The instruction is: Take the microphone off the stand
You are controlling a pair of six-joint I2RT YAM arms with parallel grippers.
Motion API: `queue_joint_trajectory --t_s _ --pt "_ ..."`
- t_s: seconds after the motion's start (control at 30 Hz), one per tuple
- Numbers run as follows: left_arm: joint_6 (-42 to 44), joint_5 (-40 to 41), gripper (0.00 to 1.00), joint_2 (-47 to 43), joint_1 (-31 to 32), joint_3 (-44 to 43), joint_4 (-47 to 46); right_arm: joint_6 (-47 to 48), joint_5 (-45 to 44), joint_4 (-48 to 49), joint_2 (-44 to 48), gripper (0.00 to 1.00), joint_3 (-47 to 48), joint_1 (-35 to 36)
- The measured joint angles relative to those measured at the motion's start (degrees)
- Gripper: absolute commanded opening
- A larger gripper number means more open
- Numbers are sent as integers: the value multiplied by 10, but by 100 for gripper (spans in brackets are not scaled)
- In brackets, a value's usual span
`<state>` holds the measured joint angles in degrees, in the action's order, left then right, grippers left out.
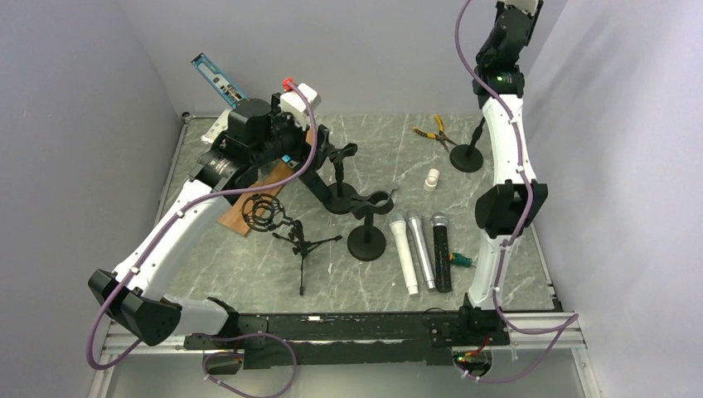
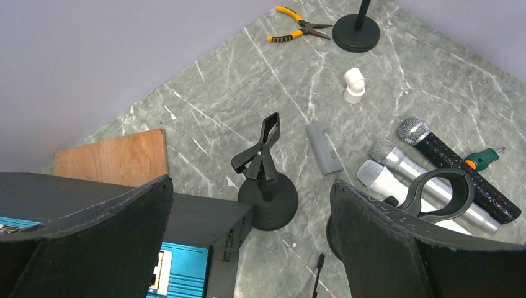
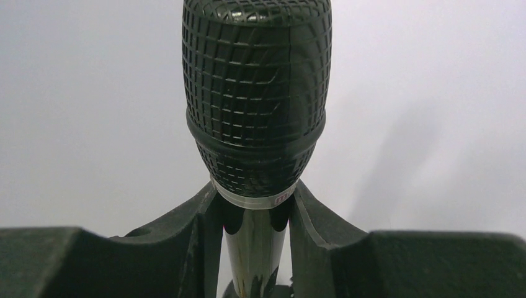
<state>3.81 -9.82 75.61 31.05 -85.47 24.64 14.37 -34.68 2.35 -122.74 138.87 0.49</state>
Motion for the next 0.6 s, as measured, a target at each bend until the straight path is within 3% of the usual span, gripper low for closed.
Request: queue_joint_trajectory --t_s 0.1,0.37,0.47,0.6 --pt "0 0 99 0 0 0 0 -1 -3 11 54 0 -43 31" --pt "0 1 99 0 6 0 0 -21 -27 47 310 0 -369 195" --pt "0 1 100 0 11 0 0 -75 -27 11 379 0 -439 228" --pt "0 2 99 0 17 0 0 -174 1 -78 463 0 -529 223"
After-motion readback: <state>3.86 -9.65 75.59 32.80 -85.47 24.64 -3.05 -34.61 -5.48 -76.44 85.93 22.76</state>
